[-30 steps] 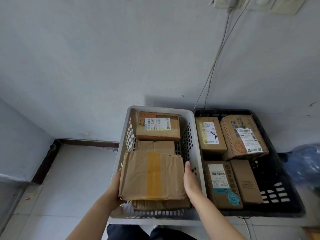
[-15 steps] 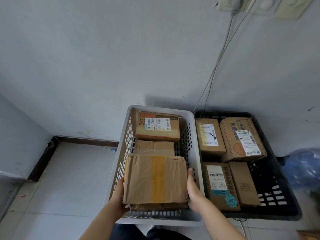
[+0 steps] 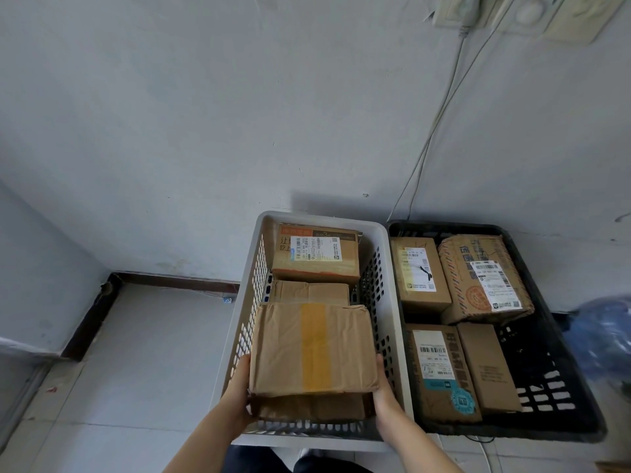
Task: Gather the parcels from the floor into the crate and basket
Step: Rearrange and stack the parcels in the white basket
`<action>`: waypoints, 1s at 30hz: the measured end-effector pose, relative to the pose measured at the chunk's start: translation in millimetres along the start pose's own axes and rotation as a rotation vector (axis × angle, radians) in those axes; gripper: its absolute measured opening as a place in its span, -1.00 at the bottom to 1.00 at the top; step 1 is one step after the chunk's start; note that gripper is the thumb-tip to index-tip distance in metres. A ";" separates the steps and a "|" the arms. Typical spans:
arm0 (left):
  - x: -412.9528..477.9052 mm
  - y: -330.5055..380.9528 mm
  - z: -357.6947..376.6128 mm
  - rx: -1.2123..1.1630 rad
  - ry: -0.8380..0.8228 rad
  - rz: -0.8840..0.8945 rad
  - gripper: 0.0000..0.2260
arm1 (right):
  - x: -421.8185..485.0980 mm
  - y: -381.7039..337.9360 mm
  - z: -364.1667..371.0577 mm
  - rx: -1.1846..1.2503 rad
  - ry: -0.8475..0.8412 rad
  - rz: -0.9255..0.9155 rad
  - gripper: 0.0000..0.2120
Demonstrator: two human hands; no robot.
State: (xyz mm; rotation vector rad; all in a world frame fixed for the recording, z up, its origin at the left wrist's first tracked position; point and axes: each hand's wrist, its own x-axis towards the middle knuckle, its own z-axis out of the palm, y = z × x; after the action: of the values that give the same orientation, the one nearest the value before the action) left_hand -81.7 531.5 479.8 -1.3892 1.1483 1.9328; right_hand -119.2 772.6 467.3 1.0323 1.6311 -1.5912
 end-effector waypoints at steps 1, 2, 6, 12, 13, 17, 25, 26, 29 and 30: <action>-2.7 0.5 0.7 0.026 0.011 0.013 -0.49 | 3.8 0.8 -0.5 -0.009 0.003 0.004 0.31; -4.0 1.5 0.9 0.048 0.013 0.034 -0.55 | 6.5 -0.1 -1.8 -0.006 -0.002 0.015 0.32; -6.7 13.0 -4.3 0.029 0.002 0.110 -0.50 | -9.5 -21.6 -5.4 0.090 -0.012 -0.072 -0.14; -16.0 28.1 2.9 0.196 -0.130 0.306 -0.38 | -13.4 -41.6 -10.1 -0.076 -0.195 -0.243 -0.02; -17.8 27.1 5.1 0.226 -0.143 0.318 -0.37 | -15.7 -42.5 -8.2 -0.107 -0.199 -0.271 -0.03; -22.4 29.7 14.2 0.254 -0.120 0.345 -0.03 | -18.2 -41.6 -5.7 -0.109 -0.171 -0.260 0.07; -42.7 83.9 44.4 0.237 -0.133 0.636 -0.17 | -33.9 -101.2 -1.1 0.088 -0.137 -0.425 -0.59; -45.8 93.3 50.2 0.233 -0.126 0.657 -0.20 | -33.2 -112.0 1.3 0.110 -0.138 -0.455 -0.56; -44.3 120.7 65.1 0.207 -0.130 0.731 -0.24 | -30.6 -143.8 9.4 0.150 -0.162 -0.567 -0.57; -44.8 128.6 70.7 0.208 -0.110 0.755 -0.27 | -30.3 -153.9 12.2 0.154 -0.167 -0.606 -0.64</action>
State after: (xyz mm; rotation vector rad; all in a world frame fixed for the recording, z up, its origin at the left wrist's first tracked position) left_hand -202.1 527.7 574.9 -0.7721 1.9433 2.2328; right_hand -238.3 762.9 569.6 0.4661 1.8268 -2.1530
